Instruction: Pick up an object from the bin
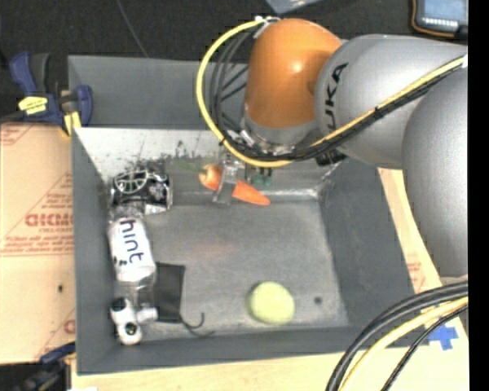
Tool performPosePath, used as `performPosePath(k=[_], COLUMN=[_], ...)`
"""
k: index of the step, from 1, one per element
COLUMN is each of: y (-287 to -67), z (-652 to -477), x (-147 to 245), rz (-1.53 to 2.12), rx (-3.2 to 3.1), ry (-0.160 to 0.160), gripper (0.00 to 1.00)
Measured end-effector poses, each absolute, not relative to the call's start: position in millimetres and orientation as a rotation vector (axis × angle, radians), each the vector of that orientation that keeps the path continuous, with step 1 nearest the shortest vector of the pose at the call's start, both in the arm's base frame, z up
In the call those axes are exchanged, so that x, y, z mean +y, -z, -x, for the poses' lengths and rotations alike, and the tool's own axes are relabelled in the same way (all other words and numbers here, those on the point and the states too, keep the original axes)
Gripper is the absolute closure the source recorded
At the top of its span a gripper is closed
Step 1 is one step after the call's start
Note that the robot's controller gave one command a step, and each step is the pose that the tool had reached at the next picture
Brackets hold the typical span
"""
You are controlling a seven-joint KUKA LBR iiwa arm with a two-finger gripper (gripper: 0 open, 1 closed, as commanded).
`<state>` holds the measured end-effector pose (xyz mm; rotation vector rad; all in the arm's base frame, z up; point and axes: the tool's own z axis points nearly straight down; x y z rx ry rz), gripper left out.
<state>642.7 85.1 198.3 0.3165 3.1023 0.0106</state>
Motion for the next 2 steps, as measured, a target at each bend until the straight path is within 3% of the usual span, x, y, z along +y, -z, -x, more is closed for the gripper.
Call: performPosePath(k=[1,2], y=[-197.9,-229.4], z=[-642.5,-640.6], x=[85.1,82.9], rz=[-0.317,-0.314], rx=[3.103,3.111], ry=[-0.011,-0.009], gripper=[1.0,1.0])
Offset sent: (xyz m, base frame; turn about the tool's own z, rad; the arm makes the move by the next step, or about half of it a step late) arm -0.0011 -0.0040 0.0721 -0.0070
